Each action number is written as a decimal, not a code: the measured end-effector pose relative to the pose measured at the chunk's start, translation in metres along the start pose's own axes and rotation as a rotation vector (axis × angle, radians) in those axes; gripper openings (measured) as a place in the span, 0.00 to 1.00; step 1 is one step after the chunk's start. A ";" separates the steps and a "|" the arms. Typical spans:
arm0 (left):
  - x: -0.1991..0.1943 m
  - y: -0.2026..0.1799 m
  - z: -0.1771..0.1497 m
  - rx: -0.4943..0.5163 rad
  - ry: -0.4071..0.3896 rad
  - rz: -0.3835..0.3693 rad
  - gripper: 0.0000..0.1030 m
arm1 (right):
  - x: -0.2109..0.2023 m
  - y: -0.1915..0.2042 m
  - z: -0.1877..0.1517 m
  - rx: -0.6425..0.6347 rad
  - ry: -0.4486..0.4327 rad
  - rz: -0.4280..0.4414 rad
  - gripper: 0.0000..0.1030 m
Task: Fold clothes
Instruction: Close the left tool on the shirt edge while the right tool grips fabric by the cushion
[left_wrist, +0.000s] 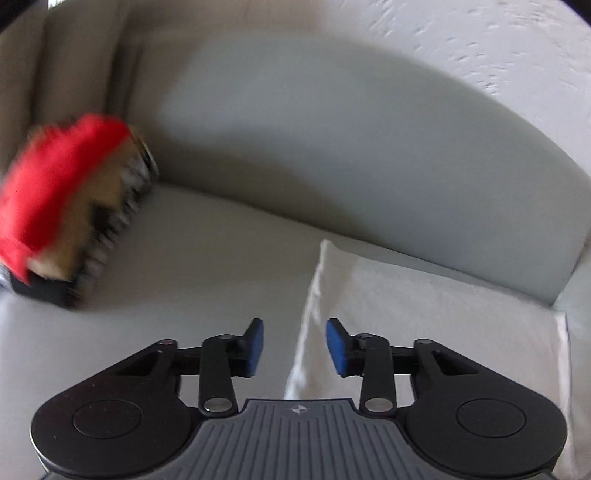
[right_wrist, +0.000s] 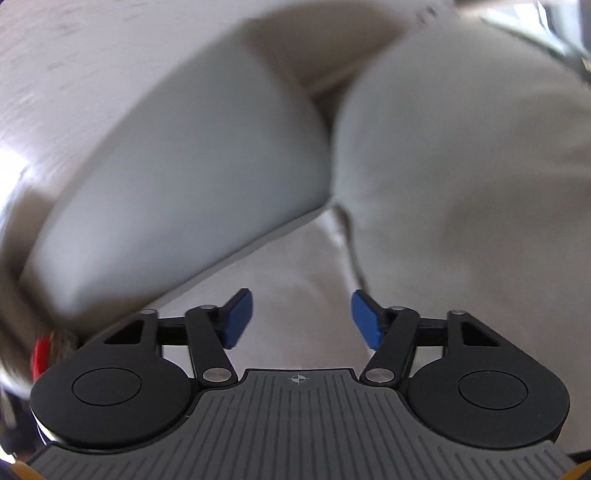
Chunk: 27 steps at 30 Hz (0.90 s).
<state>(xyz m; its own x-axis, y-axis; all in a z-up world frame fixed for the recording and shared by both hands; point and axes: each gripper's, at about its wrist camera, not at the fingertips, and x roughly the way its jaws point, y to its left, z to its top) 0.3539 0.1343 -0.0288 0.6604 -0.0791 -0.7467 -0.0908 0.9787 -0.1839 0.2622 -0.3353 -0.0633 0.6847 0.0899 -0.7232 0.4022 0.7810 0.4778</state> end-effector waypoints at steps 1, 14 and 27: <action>0.014 0.002 0.002 -0.023 0.011 -0.017 0.29 | 0.014 -0.007 0.006 0.019 -0.003 -0.010 0.62; 0.060 -0.031 0.000 0.118 -0.047 -0.066 0.31 | 0.130 -0.017 0.049 -0.202 0.021 -0.015 0.23; 0.090 0.015 0.031 -0.102 -0.053 -0.158 0.30 | 0.143 -0.023 0.044 -0.166 -0.016 -0.041 0.02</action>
<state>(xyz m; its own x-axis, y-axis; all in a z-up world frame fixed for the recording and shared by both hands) 0.4352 0.1474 -0.0790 0.7106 -0.2173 -0.6692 -0.0565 0.9304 -0.3621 0.3779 -0.3673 -0.1560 0.6801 0.0470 -0.7316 0.3250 0.8751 0.3584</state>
